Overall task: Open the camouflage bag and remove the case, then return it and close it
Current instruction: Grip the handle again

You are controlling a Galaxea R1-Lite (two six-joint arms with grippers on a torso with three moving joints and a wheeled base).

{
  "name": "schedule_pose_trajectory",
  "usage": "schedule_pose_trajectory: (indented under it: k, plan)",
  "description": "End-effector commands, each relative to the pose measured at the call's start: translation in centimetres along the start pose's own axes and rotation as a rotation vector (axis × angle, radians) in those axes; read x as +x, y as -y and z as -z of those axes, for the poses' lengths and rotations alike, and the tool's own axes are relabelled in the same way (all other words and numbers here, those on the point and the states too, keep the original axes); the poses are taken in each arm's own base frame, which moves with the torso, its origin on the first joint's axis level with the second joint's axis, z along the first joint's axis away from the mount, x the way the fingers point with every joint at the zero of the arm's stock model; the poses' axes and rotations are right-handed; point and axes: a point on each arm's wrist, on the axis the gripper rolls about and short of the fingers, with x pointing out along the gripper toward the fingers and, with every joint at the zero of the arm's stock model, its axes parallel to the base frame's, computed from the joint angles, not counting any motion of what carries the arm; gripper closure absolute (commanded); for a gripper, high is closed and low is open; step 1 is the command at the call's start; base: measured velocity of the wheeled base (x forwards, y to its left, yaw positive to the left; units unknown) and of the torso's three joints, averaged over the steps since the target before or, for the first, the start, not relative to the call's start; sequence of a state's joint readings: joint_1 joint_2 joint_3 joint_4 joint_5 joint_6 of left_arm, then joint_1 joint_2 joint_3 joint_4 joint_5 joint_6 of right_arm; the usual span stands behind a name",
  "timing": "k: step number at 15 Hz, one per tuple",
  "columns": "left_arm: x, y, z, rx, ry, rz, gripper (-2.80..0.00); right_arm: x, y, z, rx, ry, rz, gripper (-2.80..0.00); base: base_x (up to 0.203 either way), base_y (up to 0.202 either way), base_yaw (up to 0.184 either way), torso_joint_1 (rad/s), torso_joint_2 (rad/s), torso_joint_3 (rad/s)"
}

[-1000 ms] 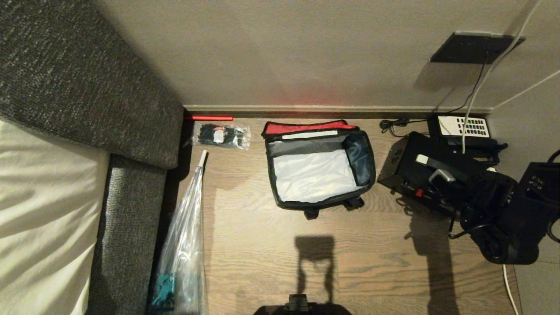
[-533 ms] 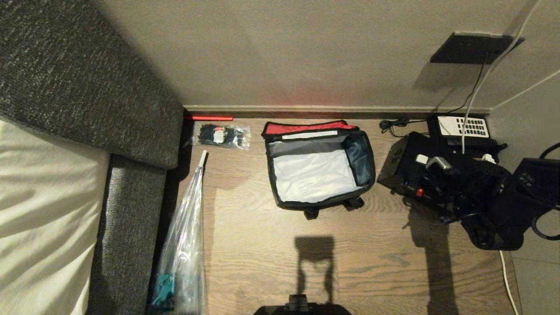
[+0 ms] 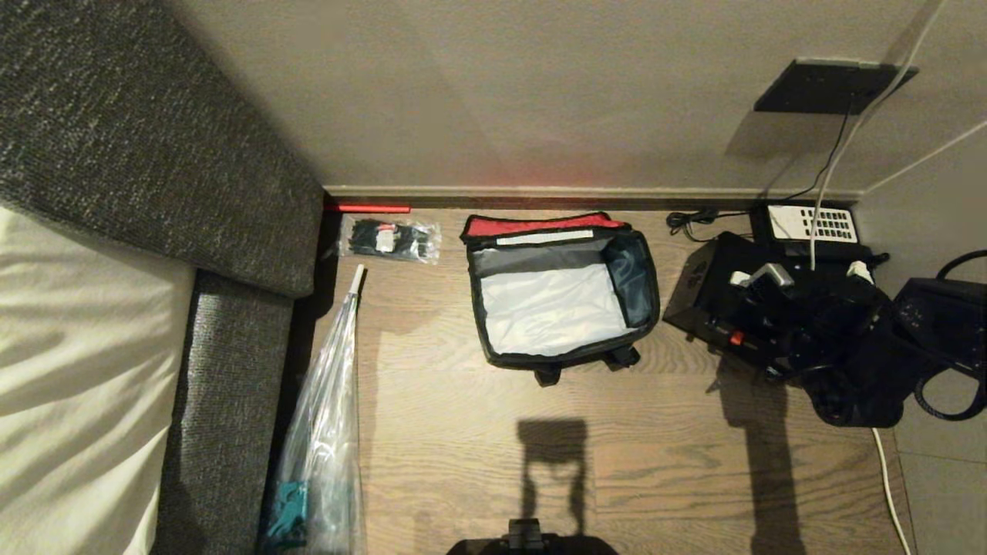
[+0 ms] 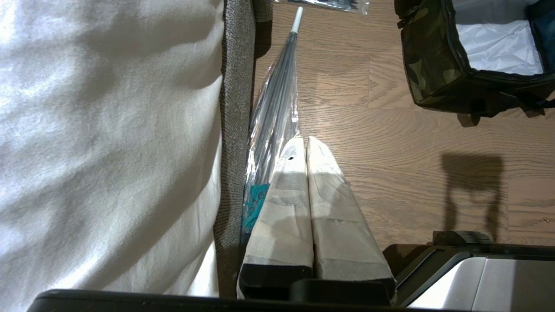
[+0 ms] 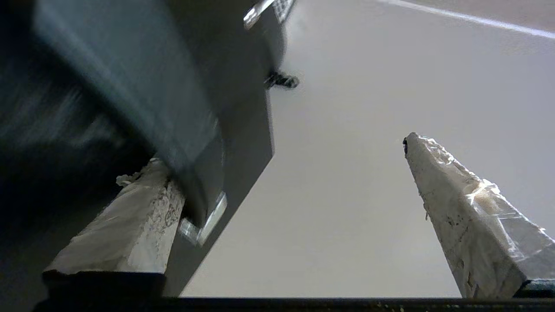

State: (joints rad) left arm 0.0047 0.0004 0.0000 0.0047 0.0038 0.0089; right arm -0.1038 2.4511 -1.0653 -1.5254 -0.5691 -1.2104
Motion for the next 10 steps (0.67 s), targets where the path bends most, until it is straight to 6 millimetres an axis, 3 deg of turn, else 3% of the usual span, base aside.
schedule_pose_trajectory:
  k: [1, 6, 7, 10]
  plan:
    - [0.0, 0.0, 0.1, 0.0, 0.0, -0.002, 0.0, 0.4, -1.6, 0.3, -0.011, -0.003, -0.01, -2.8, 0.0, 0.0, 0.0, 0.0, 0.0, 0.0]
    - [0.0, 0.0, 0.0, 0.0, 0.0, -0.002, 0.0, 0.7, -2.4, 0.6, -0.005, -0.008, -0.014, -2.8, 0.0, 0.0, 0.0, 0.0, 0.0, 0.0]
    - [0.0, 0.0, 0.0, 0.0, 0.0, -0.002, 0.0, 0.6, -2.6, 0.7, 0.001, -0.006, -0.021, 0.0, 0.0, 0.0, 0.0, 0.0, 0.0, 0.0]
    - [0.0, 0.0, 0.1, 0.0, -0.001, -0.002, 0.0, 0.4, -3.2, 1.1, -0.011, -0.011, -0.042, 0.0, 0.0, 0.0, 0.0, 0.0, 0.0, 0.0]
